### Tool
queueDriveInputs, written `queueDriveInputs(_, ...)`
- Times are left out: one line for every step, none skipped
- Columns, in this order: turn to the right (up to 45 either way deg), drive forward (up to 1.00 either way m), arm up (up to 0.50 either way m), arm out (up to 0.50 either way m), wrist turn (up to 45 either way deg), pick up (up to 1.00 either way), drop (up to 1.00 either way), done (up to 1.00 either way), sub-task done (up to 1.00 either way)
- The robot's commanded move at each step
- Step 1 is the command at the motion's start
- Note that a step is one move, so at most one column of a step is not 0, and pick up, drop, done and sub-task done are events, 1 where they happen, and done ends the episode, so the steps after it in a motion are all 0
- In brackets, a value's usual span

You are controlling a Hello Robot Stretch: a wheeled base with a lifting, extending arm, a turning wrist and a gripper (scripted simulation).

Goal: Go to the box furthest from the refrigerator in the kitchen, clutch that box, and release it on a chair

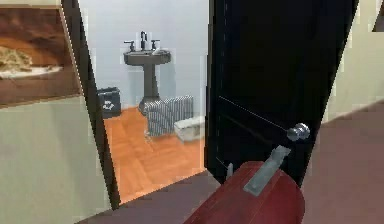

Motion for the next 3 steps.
queueDriveInputs(-45.0,0.00,0.00,0.00,0.0,0.00,0.00,0.00,0.00)
queueDriveInputs(-45.0,0.00,0.00,0.00,0.0,0.00,0.00,0.00,0.00)
queueDriveInputs(-45.0,0.00,0.00,0.00,0.0,0.00,0.00,0.00,0.00)
